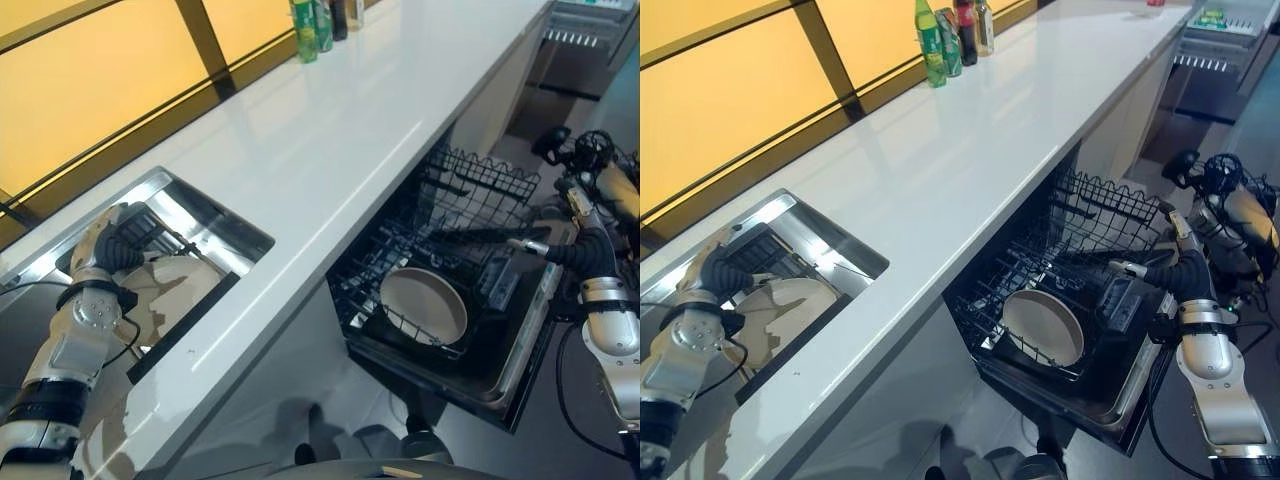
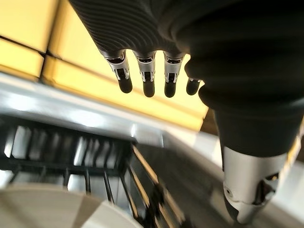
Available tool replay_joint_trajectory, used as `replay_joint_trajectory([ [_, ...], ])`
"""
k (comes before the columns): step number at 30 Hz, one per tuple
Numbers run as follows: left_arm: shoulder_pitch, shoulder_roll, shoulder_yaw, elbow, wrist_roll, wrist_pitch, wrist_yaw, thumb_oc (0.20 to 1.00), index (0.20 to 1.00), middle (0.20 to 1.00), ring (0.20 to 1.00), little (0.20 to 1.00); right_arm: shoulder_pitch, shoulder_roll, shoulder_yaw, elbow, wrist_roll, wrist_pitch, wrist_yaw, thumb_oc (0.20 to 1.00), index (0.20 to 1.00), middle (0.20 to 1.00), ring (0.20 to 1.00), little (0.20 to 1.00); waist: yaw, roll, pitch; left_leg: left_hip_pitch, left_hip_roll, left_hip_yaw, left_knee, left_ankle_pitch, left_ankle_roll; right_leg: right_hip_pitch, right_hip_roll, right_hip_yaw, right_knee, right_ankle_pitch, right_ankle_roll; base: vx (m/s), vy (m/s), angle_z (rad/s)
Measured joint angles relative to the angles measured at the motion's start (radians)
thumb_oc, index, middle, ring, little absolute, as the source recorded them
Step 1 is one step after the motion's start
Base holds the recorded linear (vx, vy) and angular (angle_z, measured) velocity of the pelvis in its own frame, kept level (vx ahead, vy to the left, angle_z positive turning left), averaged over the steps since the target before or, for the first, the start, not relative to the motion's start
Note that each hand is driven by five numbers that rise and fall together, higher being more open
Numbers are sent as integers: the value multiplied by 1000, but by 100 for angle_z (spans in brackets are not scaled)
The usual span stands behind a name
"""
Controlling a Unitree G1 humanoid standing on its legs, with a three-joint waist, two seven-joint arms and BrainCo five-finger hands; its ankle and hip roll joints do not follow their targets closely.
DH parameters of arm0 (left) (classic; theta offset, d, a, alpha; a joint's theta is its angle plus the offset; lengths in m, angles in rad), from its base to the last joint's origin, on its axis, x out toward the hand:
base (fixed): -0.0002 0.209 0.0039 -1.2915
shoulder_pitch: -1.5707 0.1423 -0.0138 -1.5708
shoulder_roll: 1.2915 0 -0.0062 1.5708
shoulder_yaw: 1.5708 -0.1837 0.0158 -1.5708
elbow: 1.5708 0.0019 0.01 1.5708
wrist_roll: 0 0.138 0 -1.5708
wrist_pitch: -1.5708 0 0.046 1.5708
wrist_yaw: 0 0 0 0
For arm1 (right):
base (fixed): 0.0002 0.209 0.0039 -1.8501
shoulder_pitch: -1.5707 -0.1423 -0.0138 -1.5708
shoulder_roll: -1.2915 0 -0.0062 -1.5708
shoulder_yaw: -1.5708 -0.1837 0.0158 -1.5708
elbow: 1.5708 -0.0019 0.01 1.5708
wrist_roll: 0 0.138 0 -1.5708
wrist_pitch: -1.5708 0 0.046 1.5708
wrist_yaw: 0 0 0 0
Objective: Pick up plates and place into dishwasher.
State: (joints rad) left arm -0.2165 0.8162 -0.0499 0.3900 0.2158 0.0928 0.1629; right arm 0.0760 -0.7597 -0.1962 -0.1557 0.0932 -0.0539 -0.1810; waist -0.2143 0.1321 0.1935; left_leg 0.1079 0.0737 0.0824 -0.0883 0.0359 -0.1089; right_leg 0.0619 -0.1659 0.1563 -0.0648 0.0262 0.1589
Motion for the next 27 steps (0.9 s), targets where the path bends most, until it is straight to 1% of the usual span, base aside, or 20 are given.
replay_joint_trajectory([
  [2,-22,1,-40,52,-8,14,-35,1000,1000,1000,1000,1000,-20,-27,1,2,11,0,0,1000,1000,1000,1000,1000,-25,8,14,0,-12,1,-1,-2,8,-3,-12,0,1,-2,8,78,181,-8],
  [4,-25,1,-55,102,-36,38,-47,1000,1000,1000,1000,1000,-25,-43,2,4,18,1,-1,1000,1000,1000,1000,1000,-52,12,17,2,-16,2,-2,-6,9,-5,-16,2,0,-2,11,43,120,-10],
  [8,-47,1,-55,190,-53,89,-55,1000,1000,1000,1000,1000,-25,-59,2,5,18,2,0,1000,1000,1000,1000,1000,-70,17,33,-5,-17,2,0,-6,10,-24,-16,4,8,2,12,18,59,-9],
  [11,-79,1,-56,246,-54,125,-102,1000,1000,1000,1000,1000,-27,-80,2,4,23,3,0,1000,1000,1000,1000,1000,-69,20,37,-14,-20,0,0,-5,11,-32,-18,4,10,3,13,-24,86,1],
  [15,-112,-1,-102,312,-58,174,-174,1000,1000,1000,1000,1000,-75,-116,11,5,28,17,-6,1000,1000,1000,1000,1000,-70,28,76,-15,-30,-2,0,-1,17,-34,-28,2,14,3,18,-30,69,2],
  [18,-126,3,-103,331,-65,210,-217,1000,1000,1000,1000,1000,-118,-131,11,6,27,15,-45,1000,1000,1000,1000,1000,-63,31,93,-19,-31,-6,0,1,19,-35,-29,-2,15,4,19,-24,-32,4],
  [20,-140,10,-104,331,-65,224,-242,1000,1000,1000,1000,1000,-151,-145,12,6,27,9,-72,1000,1000,1000,1000,1000,-57,31,94,-19,-30,-9,1,1,18,-34,-28,-4,15,4,19,-57,-58,4],
  [23,-161,14,-103,341,-69,232,-253,1000,1000,1000,1000,1000,-193,-166,12,3,27,-15,-119,1000,1000,1000,1000,1000,-41,25,97,-24,-30,-16,0,2,18,-33,-29,-16,15,4,19,-18,-27,7],
  [24,-162,14,-98,336,-72,231,-253,1000,1000,1000,1000,1000,-199,-166,11,-5,27,-21,-125,1000,1000,1000,1000,1000,-40,23,98,-27,-30,-25,0,2,19,-31,-29,-32,15,4,19,15,-1,19],
  [27,-166,17,-78,335,-72,226,-253,1000,1000,1000,1000,1000,-200,-166,11,-39,27,-28,-127,1000,1000,1000,1000,1000,-28,21,100,-33,-30,-34,1,4,18,-30,-30,-53,15,4,18,35,22,11],
])
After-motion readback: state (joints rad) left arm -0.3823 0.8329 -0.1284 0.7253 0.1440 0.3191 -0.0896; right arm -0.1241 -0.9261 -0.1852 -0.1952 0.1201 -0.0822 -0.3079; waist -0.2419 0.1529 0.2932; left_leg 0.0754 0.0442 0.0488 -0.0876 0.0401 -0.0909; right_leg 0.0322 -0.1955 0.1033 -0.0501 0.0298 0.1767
